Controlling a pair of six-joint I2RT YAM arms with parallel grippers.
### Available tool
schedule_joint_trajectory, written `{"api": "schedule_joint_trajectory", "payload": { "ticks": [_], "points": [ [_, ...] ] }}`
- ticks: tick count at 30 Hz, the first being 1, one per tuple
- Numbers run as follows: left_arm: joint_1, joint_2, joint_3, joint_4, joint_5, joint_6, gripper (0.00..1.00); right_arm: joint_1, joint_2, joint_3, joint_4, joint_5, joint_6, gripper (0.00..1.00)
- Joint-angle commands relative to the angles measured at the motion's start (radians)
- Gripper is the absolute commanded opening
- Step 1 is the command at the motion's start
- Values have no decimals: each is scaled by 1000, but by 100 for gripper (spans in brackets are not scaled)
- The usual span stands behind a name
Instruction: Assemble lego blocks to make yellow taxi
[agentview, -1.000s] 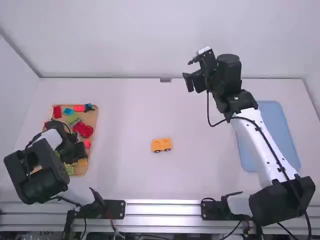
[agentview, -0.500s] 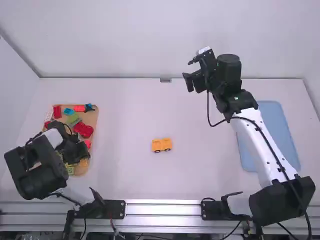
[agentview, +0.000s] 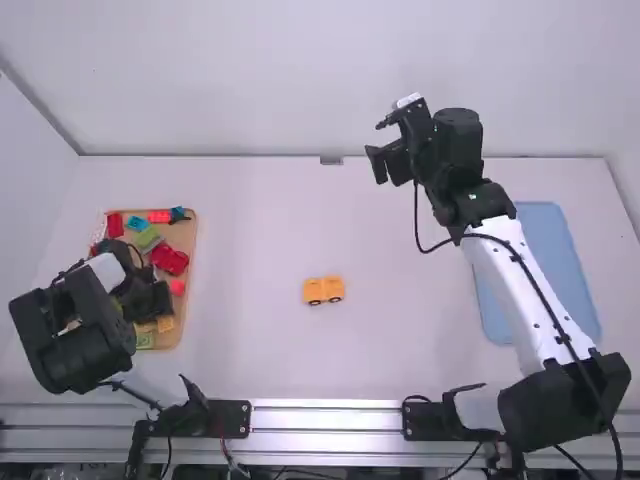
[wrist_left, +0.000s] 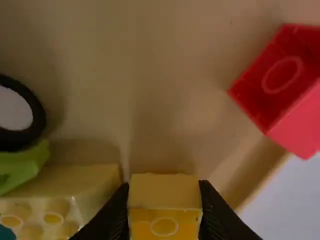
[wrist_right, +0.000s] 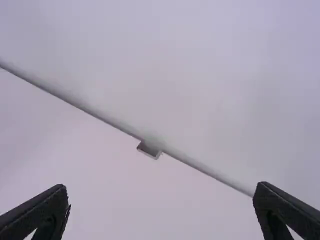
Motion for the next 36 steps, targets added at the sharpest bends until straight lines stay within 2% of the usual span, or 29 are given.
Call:
{"api": "schedule_joint_trajectory", "payload": {
  "ticks": [1,4,8,9,16,20,22,25,27,30,33,36],
  "points": [
    [-2,14,-6,34,-12,-50,30,-3,7,35,9,-2,2,98],
    [4,14,-6,65,-12,-82,31,-3,7,35,8,-2,2,98],
    [0,14,-7,63,-12,-82,49,-2,7,35,8,-3,2,98],
    [-2,14,-7,60,-11,-81,50,-3,7,35,8,-2,2,98],
    [-2,14,-7,-32,-11,-101,50,-3,7,35,8,-3,2,98],
    [-2,14,-14,-9,-11,-99,48,-2,7,35,8,-3,2,98],
    [-2,14,-17,1,-11,-88,43,-3,7,35,8,-3,2,98],
    [-2,14,-17,4,-11,-89,29,-2,7,35,0,-2,2,98],
    [-2,14,-17,-3,-11,-89,27,-2,7,35,0,-3,2,99],
    [-2,14,-17,-17,-11,-89,30,-2,7,35,0,-2,2,98],
    [-2,14,-17,-26,-7,-95,48,-3,7,35,1,-2,2,99],
    [-2,14,-17,-35,-7,-104,47,-2,7,35,1,-2,2,98]
  ]
}}
